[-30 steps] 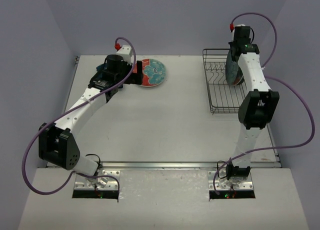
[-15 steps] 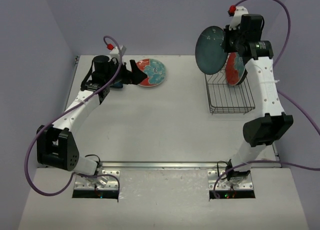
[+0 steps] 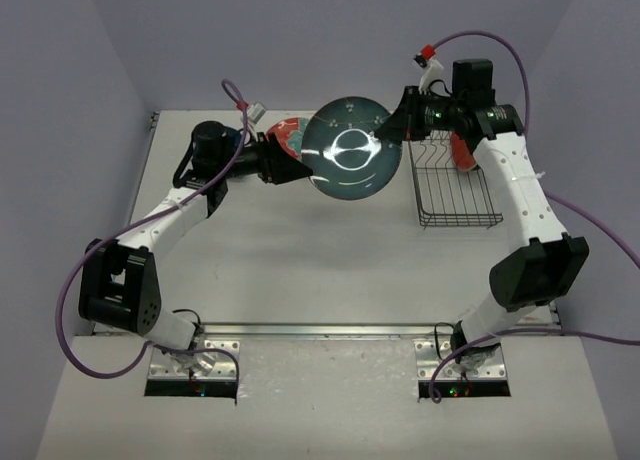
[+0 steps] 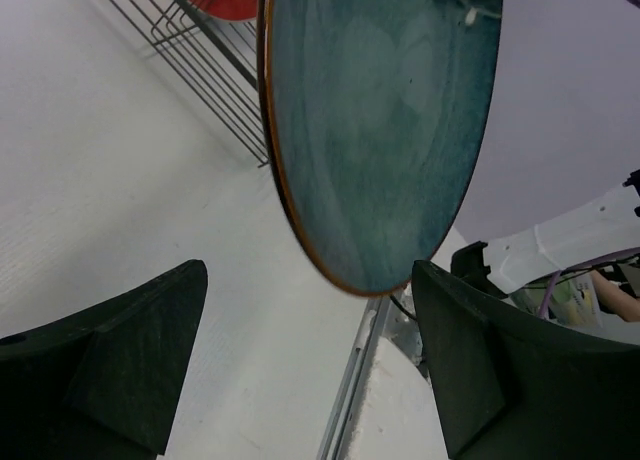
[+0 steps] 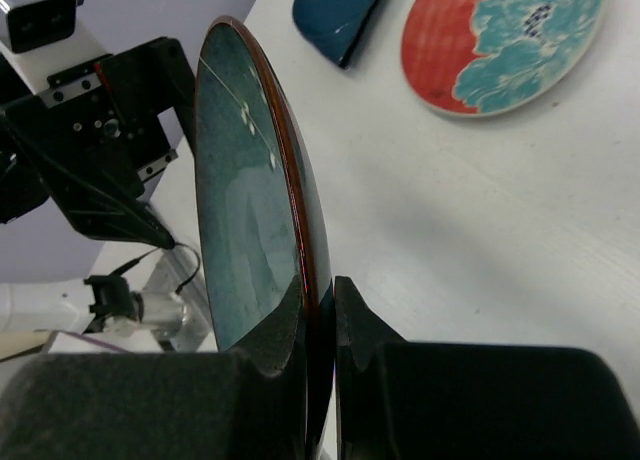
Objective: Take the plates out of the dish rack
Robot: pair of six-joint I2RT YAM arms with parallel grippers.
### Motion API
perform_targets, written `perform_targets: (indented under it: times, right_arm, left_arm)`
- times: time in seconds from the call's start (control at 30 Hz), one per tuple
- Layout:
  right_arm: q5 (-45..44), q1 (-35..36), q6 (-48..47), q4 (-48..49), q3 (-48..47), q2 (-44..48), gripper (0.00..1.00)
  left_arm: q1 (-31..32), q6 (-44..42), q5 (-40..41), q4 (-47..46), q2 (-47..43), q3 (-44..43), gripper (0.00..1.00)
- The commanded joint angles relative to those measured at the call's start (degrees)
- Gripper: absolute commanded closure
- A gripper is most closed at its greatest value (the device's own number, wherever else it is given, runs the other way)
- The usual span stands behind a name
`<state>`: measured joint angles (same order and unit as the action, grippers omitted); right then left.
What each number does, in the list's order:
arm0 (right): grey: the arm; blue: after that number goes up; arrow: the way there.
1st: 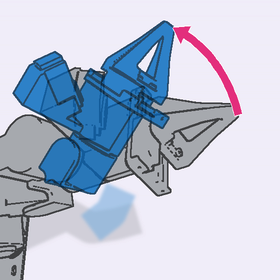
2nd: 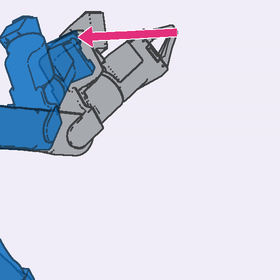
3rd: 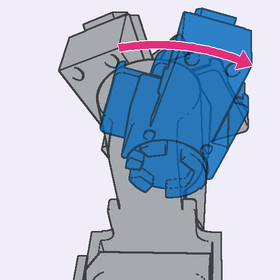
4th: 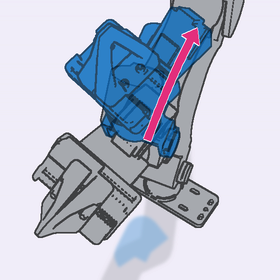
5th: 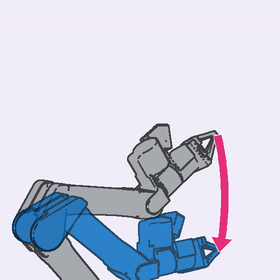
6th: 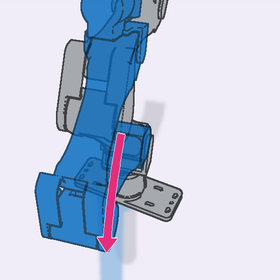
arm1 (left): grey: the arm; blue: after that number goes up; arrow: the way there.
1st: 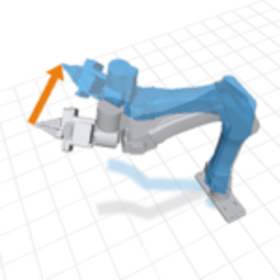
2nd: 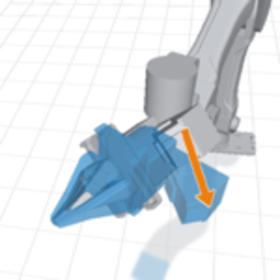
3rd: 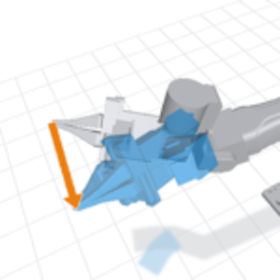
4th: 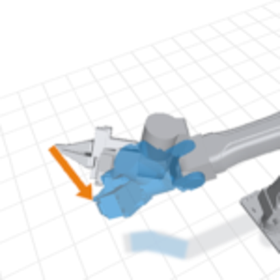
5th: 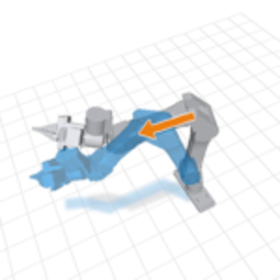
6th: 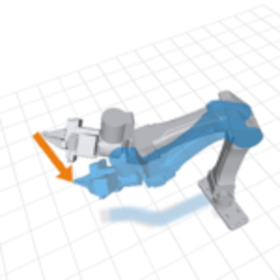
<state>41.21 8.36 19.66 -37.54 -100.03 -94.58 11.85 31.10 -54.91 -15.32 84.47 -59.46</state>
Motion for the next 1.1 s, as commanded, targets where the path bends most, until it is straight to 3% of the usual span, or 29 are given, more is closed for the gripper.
perform_targets:
  times: [0.0, 0.07, 0.13, 0.2, 0.27, 0.3, 0.37, 0.4, 0.47, 0.57, 0.6, 0.77, 1.07]
  right_arm:
    - [9.51, 1.88, 6.54, 11.8, 1.92, 4.79, 1.0]
    - [10.38, 2.4, 7.31, 12.67, 2.62, 4.99, 1.0]
    - [11.11, 2.86, 7.98, 13.32, 3.17, 5.11, 1.0]
    - [10.83, 3.06, 8.2, 13.46, 3.34, 4.85, 1.0]
    - [9.82, 3.07, 7.93, 13.18, 3.22, 4.41, 1.0]
    - [9.33, 3.07, 7.65, 12.75, 3.07, 4.08, 1.0]
    - [7.47, 3.07, 7.38, 11.37, 2.83, 3.22, 0.91]
    - [6.3, 3.07, 7.16, 10.93, 2.9, 2.93, 0.82]
    - [5.16, 3.07, 6.64, 9.54, 2.94, 2.15, 0.45]
    - [0.27, 2.91, 5.67, 7.27, 3.23, 1.08, 0.07]
    - [-2.41, 2.84, 5.48, 6.42, 3.16, 0.79, 0.02]
    - [-16.75, 2.3, 5.04, 3.24, 2.76, 0.46, 0.01]
    - [-19.29, 0.43, 4.02, 1.95, 5.36, 1.82, 0.01]
  left_arm:
    - [1.46, 3.87, -3.1, -6.63, 0.9, 0.64, 0.26]
    - [1.51, 4.77, -3.31, -7.28, 1.75, 0.87, 0.34]
    - [1.51, 6.77, -4.65, -8.48, 2.63, 1.1, 0.49]
    - [1.51, 8.23, -6.05, -10.12, 3.31, 0.93, 0.67]
    - [1.51, 9.48, -7.66, -10.42, 4.18, 0.55, 0.94]
    - [1.46, 9.78, -8.17, -10.42, 4.69, 0.35, 1.0]
    - [1.09, 9.95, -8.45, -10.35, 5.19, 0.32, 1.0]
    - [0.65, 9.95, -8.38, -10.35, 5.26, 0.39, 1.0]
    - [-0.41, 10.2, -7.7, -10.56, 5.85, 0.4, 1.0]
    - [-3.81, 12.11, -5.84, -11.24, 7.63, -0.39, 1.0]
    - [-4.52, 12.75, -5.46, -11.79, 8.43, -0.52, 1.0]
    - [-7.77, 15.74, -1.4, -11.69, 13.27, -2.75, 1.0]
    - [-10.26, 9.25, 13.5, 0.02, 26.32, -18.52, 1.0]
